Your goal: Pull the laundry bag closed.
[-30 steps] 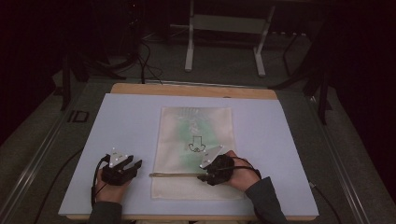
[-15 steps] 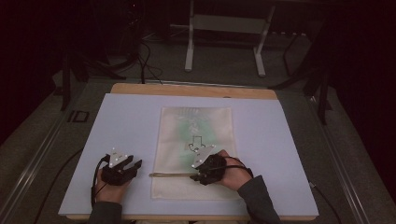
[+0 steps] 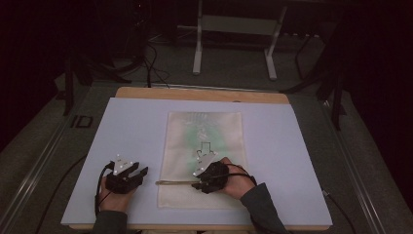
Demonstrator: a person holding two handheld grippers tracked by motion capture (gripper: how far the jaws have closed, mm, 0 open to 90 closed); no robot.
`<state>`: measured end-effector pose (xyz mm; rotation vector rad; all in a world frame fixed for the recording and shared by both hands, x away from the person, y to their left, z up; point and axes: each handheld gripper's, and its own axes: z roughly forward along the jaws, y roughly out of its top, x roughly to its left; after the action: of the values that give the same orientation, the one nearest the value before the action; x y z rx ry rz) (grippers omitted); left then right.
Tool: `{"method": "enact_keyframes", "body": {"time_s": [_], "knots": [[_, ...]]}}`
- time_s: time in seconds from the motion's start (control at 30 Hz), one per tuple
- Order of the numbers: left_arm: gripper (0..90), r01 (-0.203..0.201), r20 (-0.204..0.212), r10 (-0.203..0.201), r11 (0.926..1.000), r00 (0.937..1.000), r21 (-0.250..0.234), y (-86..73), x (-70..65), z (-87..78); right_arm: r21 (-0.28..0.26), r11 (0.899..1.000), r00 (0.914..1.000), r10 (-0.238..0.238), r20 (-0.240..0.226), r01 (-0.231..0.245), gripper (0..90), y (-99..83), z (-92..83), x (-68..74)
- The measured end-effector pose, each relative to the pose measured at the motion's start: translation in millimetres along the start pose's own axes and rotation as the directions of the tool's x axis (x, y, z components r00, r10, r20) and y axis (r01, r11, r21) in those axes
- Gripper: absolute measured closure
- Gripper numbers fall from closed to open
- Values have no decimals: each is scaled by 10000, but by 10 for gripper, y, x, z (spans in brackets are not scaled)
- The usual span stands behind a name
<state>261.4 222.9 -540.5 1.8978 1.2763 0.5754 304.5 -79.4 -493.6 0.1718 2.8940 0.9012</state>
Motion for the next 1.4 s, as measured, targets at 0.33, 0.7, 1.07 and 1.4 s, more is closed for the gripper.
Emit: {"method": "enact_keyframes", "body": {"time_s": [0.33, 0.7, 1.07, 1.4], "knots": [[561, 25, 12, -25, 10000, 10000, -13, 0, 3, -3, -287, 9995, 9999, -102, 2, 102, 704, 120, 112, 30], [561, 53, 38, -53, 10000, 10000, -15, -1, 6, -3, -849, 9963, 9995, 141, -271, -163, 727, 201, 234, 43], [561, 80, 58, -80, 10000, 10000, -43, -2, 11, -6, -977, 9952, 9992, -68, -397, 29, 747, 356, 374, 95], [561, 102, 74, -101, 9999, 9999, -59, -2, 13, -7, -951, 9953, 9989, -201, -424, 160, 793, 490, 491, 129]]}}
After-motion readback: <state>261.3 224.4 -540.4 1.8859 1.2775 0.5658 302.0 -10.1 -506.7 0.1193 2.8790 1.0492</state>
